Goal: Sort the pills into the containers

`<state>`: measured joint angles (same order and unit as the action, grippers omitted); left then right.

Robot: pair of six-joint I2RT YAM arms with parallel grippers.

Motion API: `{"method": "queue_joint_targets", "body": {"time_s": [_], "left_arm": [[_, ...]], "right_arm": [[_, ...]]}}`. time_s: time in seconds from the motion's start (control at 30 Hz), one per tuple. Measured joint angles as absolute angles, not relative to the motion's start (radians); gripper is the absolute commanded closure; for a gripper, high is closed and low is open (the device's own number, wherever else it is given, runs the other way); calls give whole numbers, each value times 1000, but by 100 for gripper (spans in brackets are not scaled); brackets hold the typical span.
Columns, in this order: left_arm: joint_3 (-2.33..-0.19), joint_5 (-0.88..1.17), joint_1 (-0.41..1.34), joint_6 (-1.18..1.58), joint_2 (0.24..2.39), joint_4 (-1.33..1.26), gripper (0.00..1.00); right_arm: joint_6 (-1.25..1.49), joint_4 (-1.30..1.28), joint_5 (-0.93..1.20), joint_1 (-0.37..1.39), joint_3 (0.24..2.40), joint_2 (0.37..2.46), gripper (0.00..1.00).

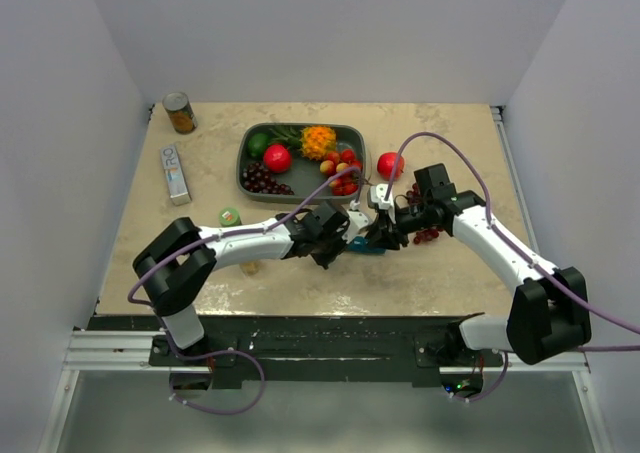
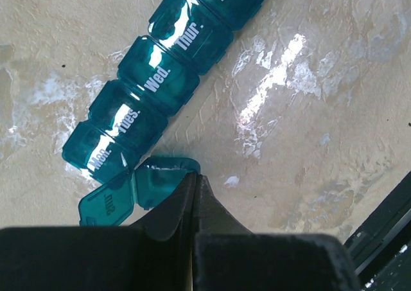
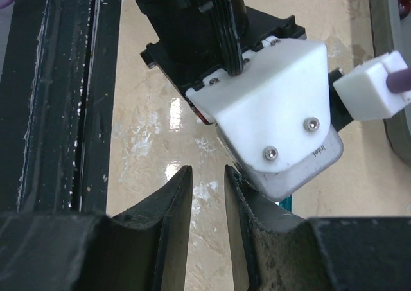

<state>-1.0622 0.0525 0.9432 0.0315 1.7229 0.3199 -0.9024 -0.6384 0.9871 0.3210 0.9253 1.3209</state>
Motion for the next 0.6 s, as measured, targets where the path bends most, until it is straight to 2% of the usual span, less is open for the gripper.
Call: {"method": "queue_joint_targets", "body": {"time_s": [0.2, 0.37, 0.6], "left_arm": [[-1065, 54, 950, 26, 1744, 316, 100], [-1072, 54, 952, 15, 1757, 315, 86], [-1072, 53, 952, 15, 1757, 316, 78]], "right_arm": [[-903, -652, 999, 321, 925, 1321, 69], [-903, -661, 1014, 321, 925, 1321, 69], [-903, -663, 1016, 321, 926, 1321, 69]]}}
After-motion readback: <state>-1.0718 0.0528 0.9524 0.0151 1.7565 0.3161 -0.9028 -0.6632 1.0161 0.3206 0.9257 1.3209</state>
